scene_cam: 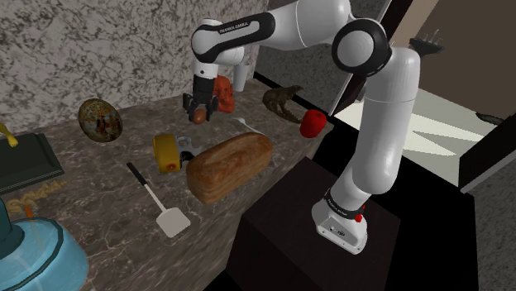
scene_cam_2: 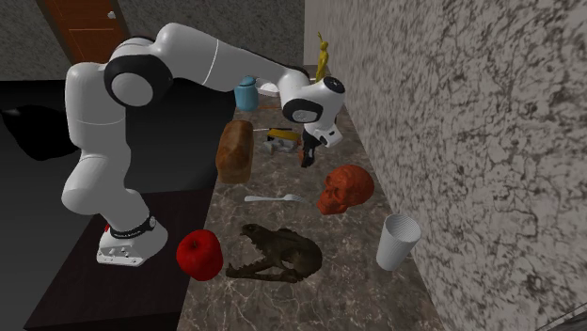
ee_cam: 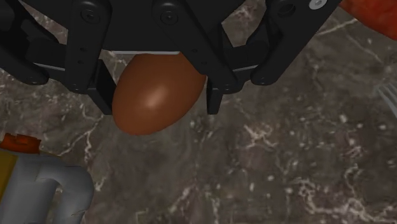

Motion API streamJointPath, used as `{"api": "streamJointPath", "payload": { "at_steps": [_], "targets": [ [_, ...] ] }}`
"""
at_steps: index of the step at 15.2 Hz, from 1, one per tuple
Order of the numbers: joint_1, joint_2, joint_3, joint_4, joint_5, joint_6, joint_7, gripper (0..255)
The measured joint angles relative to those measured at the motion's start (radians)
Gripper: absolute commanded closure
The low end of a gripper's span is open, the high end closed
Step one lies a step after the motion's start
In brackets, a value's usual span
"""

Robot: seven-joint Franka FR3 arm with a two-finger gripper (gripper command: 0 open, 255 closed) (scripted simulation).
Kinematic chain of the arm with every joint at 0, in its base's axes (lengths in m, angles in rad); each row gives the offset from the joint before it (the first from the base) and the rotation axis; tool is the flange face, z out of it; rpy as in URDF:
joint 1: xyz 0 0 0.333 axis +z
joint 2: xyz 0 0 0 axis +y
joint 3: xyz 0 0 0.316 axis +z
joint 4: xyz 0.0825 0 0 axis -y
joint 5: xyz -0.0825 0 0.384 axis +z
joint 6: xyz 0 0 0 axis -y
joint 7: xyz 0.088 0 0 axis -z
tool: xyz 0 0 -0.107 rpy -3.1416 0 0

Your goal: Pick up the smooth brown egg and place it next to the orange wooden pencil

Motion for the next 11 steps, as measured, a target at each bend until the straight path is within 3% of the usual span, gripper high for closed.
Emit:
{"api": "streamJointPath", "payload": {
  "at_steps": [11],
  "targets": [
    [-0.004, -0.052, -0.002, 0.074, -0.008, -0.123, 0.031, 255]
  ]
}}
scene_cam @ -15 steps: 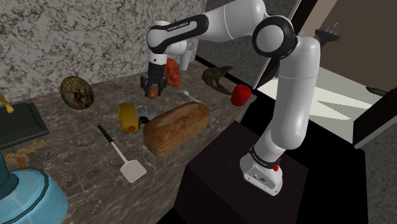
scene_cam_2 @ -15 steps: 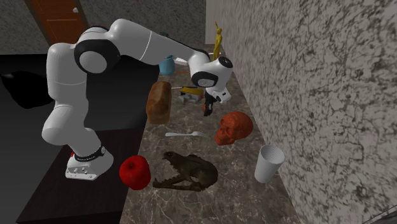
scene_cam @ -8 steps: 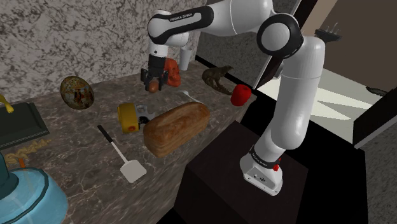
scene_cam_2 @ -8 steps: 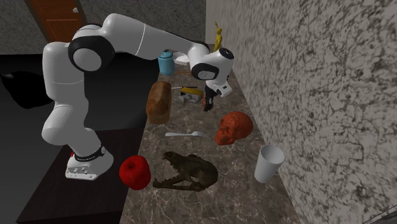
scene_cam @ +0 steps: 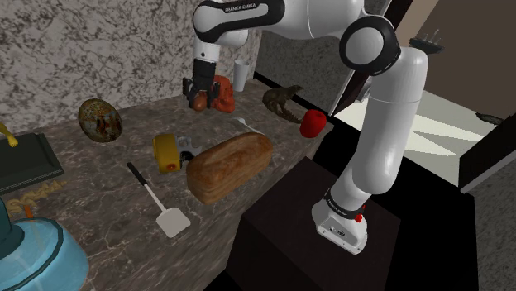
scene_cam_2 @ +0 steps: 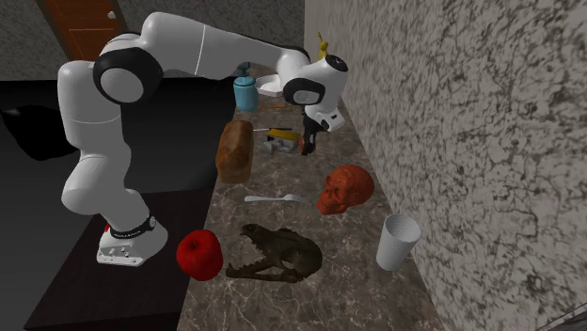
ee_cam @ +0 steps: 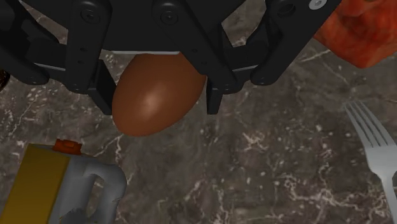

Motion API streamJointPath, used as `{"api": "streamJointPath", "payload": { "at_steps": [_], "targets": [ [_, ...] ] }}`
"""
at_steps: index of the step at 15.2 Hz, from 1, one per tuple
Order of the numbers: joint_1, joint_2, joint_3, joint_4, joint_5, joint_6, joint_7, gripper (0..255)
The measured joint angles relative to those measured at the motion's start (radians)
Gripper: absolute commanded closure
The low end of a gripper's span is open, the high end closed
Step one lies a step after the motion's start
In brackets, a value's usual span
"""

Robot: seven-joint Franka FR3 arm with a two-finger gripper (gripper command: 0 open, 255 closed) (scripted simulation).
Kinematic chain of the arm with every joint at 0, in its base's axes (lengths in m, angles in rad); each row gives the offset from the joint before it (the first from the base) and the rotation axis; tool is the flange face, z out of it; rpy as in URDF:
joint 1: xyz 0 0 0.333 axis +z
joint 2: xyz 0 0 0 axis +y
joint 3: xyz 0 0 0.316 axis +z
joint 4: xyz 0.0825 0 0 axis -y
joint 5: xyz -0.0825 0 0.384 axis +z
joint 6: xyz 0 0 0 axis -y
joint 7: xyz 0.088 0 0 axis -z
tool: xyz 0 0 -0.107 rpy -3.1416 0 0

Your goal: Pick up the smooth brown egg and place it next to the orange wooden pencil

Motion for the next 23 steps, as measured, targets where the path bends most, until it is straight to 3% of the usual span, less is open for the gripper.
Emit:
{"api": "streamJointPath", "payload": {
  "at_steps": [8, 16, 23],
  "targets": [
    [0.014, -0.024, 0.008, 0.042, -0.002, -0.058, 0.039, 255],
    [0.119, -0.063, 0.072, -0.025, 0.008, 0.016, 0.189, 255],
    [0.219, -0.041, 0.128, -0.004, 0.001, 0.061, 0.338, 255]
  ]
}}
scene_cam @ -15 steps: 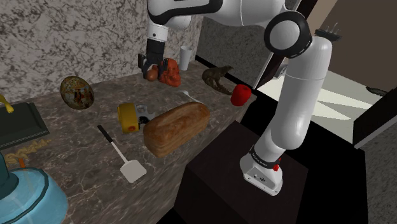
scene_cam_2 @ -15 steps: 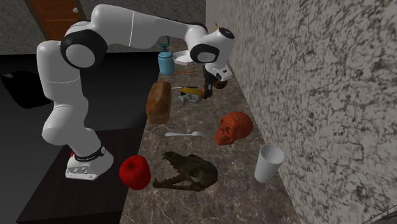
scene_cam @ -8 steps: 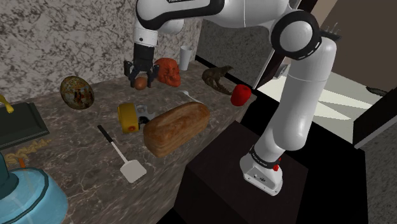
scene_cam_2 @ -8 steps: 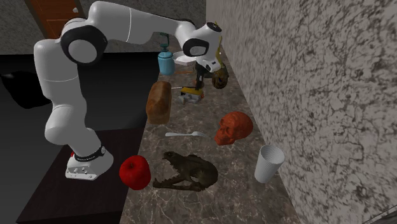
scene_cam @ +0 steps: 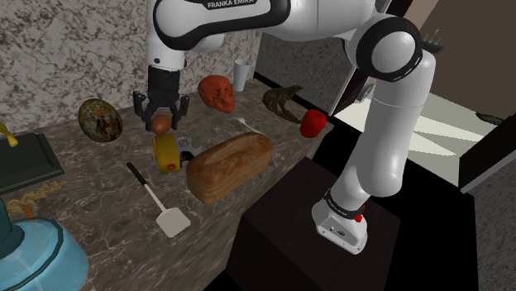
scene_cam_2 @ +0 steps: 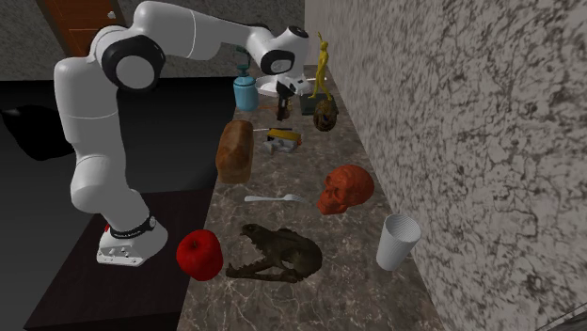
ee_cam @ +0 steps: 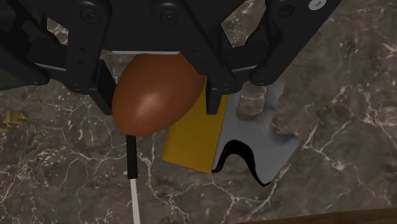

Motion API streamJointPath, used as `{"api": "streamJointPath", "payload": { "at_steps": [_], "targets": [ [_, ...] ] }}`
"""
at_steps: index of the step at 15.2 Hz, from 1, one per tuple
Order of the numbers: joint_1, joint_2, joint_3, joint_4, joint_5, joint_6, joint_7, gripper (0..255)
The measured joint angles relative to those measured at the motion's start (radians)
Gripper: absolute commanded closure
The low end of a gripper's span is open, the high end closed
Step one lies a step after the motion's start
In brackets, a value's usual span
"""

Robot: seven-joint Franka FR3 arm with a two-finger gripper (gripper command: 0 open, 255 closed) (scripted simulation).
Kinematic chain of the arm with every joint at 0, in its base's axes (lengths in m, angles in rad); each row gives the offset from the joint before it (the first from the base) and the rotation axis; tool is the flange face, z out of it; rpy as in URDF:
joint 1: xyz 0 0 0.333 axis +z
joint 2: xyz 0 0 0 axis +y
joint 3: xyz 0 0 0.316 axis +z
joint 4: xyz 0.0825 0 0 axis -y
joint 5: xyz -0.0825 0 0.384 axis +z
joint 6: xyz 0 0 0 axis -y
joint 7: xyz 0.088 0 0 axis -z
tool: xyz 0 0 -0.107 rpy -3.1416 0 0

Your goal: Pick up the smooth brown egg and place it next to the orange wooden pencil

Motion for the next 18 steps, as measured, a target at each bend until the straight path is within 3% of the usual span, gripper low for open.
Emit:
{"api": "streamJointPath", "payload": {
  "at_steps": [7, 18],
  "targets": [
    [0.103, 0.054, 0.047, 0.062, -0.023, 0.035, 0.148, 255],
    [0.295, 0.243, 0.090, 0.328, -0.104, 0.019, 0.390, 255]
  ]
}}
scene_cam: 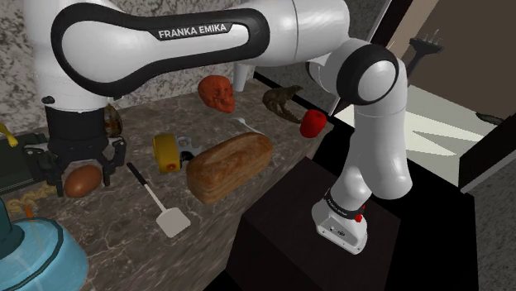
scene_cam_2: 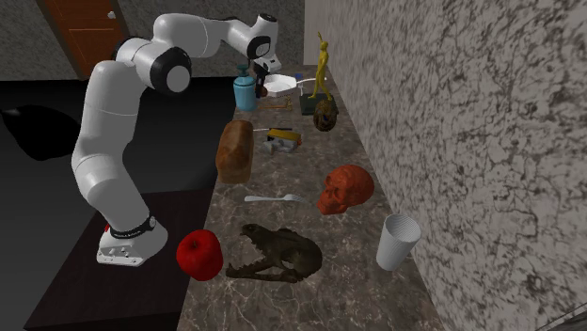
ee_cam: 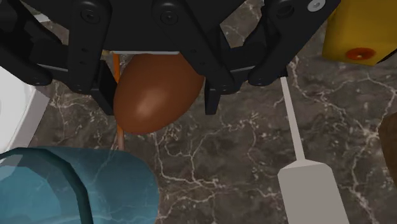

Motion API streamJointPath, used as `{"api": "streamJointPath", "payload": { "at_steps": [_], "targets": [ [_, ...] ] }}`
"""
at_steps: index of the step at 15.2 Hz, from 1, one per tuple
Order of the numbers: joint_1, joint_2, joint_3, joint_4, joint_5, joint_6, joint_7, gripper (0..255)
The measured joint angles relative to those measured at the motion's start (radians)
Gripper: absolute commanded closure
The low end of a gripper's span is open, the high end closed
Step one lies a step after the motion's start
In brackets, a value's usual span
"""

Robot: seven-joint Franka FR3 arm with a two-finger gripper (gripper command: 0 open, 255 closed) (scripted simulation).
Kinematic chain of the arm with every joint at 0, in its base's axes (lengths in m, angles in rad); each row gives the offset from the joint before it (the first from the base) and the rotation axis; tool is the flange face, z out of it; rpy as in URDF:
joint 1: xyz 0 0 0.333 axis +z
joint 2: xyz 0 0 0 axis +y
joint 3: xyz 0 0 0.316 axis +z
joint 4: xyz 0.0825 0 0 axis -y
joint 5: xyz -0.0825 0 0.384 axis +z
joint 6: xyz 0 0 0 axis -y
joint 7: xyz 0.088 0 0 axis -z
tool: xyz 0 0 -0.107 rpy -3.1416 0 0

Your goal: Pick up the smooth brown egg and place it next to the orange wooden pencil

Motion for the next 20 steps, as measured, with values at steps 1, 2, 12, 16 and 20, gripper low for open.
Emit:
{"api": "streamJointPath", "payload": {
  "at_steps": [1, 2, 12, 16, 20],
  "targets": [
    [0.006, 0.011, 0.000, 0.001, -0.003, 0.011, 0.004, 255],
    [0.008, 0.014, 0.000, -0.008, -0.003, 0.023, 0.004, 255],
    [0.010, 0.050, -0.003, -0.087, -0.002, 0.135, -0.019, 255],
    [0.009, 0.066, -0.004, -0.113, -0.001, 0.175, -0.031, 255],
    [0.011, 0.092, -0.007, -0.128, -0.003, 0.215, -0.039, 255]
  ]
}}
